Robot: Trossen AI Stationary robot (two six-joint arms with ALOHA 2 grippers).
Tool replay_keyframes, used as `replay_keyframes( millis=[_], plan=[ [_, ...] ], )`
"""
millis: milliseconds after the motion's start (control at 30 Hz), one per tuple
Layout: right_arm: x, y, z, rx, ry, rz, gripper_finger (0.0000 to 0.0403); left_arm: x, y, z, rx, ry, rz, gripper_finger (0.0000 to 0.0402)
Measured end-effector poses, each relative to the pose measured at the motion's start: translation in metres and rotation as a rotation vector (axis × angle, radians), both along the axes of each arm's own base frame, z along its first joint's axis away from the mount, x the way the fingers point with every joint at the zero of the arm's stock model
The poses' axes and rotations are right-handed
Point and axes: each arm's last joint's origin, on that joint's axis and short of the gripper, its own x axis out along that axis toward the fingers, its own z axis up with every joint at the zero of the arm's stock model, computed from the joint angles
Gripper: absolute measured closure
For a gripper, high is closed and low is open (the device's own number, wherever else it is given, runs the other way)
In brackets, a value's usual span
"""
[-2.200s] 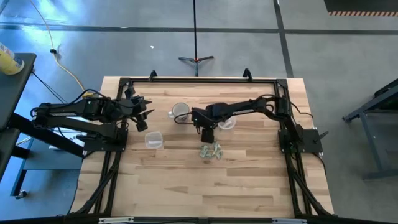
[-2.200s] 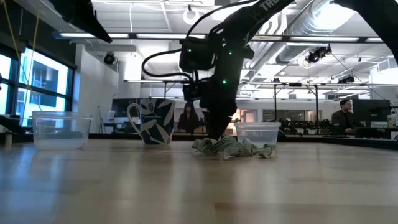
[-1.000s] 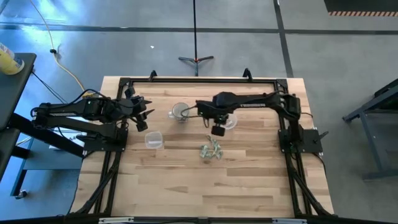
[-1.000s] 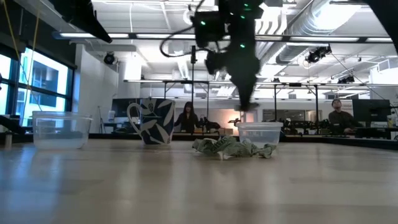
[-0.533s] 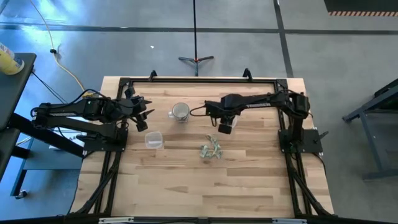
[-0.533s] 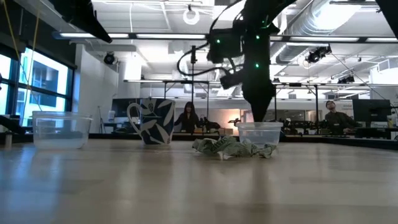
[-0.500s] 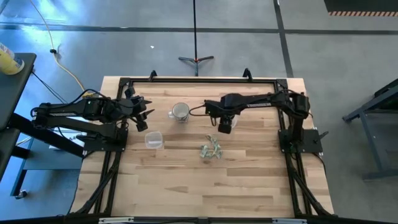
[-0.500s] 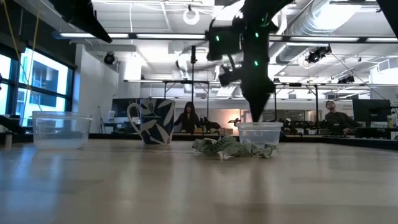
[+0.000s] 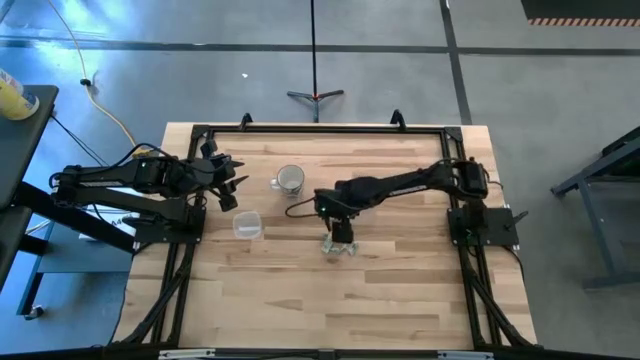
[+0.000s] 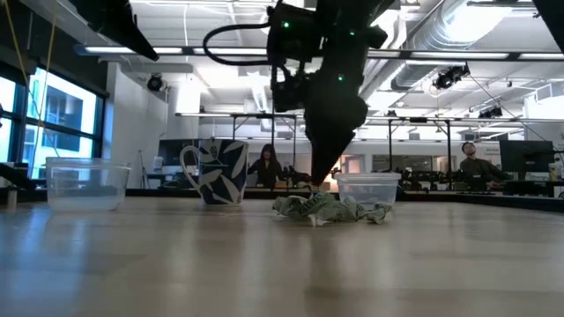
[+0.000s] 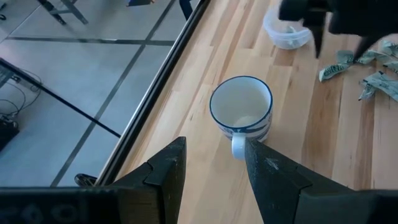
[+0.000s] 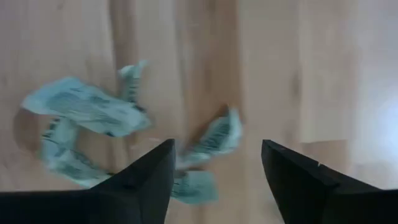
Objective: Pick and place Stevia / Truvia into bins
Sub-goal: Put the white stevia packet into the transparent container
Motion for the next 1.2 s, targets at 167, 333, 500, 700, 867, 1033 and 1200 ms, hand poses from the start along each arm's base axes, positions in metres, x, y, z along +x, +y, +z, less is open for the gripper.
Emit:
replay_keyframes(
  millis=[167,333,500,700,867,1033,1200],
  plan=[
    [0.002,0.001,-0.013,0.017,0.029,-0.062,0.0195,0.000,0.000,0.000,0.000,0.000,-0.001,0.0202],
    [0.006,-0.002,-0.017,0.005,0.000,-0.096,0.0207,0.000,0.000,0.000,0.000,0.000,0.000,0.0202],
    [0.003,-0.002,-0.027,0.061,0.021,-0.122,0.0206,0.000,0.000,0.000,0.000,0.000,0.000,0.0202],
    [-0.003,-0.002,-0.038,0.059,0.029,-0.177,0.0222,0.000,0.000,0.000,0.000,0.000,0.000,0.0202],
    [-0.006,-0.002,-0.040,0.064,0.044,-0.221,0.0285,0.000,0.000,0.000,0.000,0.000,0.000,0.0202],
    [-0.007,-0.004,-0.039,0.006,0.060,-0.201,0.0379,0.000,0.000,0.000,0.000,0.000,0.000,0.0202],
    [0.000,-0.009,-0.009,-0.030,0.057,-0.245,0.0384,0.000,0.000,0.000,0.000,0.000,0.000,0.0202]
  ],
)
